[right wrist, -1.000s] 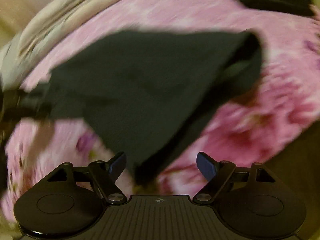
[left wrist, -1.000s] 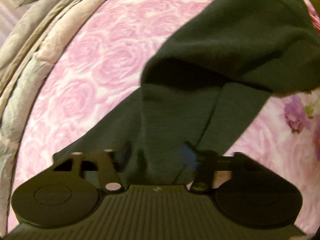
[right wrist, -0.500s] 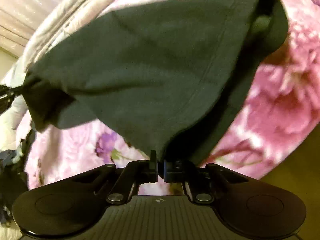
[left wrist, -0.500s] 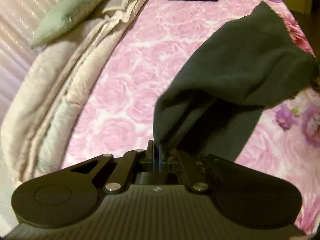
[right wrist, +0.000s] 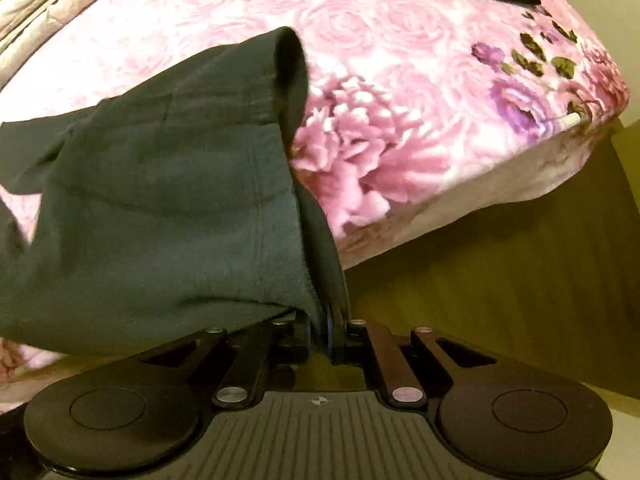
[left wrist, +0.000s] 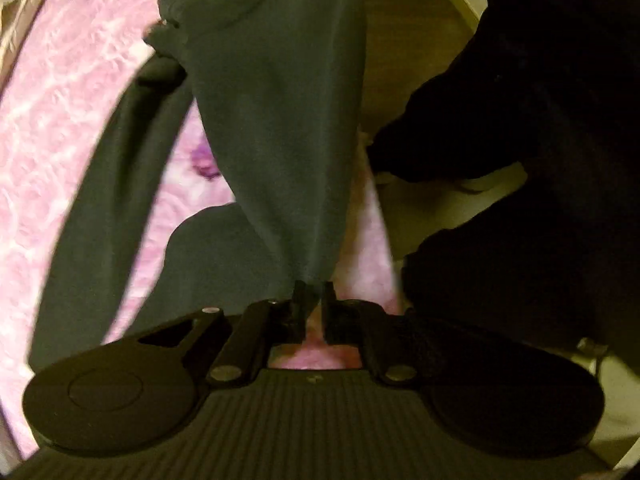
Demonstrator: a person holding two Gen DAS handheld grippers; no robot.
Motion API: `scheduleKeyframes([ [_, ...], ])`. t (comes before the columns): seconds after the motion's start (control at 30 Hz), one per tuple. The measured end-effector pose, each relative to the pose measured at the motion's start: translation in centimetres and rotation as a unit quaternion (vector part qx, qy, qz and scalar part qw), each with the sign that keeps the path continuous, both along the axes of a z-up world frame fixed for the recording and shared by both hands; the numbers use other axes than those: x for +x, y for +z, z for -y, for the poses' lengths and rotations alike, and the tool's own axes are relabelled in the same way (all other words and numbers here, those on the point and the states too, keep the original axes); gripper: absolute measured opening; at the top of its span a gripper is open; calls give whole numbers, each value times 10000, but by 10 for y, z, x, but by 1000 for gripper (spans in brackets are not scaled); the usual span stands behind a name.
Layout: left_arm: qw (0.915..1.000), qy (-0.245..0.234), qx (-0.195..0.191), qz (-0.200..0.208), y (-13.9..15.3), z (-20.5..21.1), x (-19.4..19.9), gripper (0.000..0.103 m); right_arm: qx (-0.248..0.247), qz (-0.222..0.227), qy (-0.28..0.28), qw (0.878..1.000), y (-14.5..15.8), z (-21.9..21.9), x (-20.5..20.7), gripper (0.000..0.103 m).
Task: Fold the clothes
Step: 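Open both grippers and release the sweatshirt onto the bed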
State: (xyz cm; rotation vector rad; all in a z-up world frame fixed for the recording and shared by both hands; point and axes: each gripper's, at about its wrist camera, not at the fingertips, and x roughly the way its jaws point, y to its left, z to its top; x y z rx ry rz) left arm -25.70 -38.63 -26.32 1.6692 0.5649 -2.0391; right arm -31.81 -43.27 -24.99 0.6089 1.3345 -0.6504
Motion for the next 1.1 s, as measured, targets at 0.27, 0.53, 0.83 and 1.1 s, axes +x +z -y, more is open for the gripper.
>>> scheduleKeyframes([
  [0.27,9929,1180,-77,-155,9,85,35,38,-252,479,205,9983,15,12,15,74],
  [0.53,9806,1568,-891,773,-68,229,55,55,173,1880,-631,9800,-13,98,76,74],
  [0.83,9764,1885,-666,816,-126,286,88,69,1768,1973,-772,9612,-113,179,147,13],
  [1.1,9578,2587,-892,882,-76,275,104,1,1157,2305,-525,9647,-35,183,140,6],
])
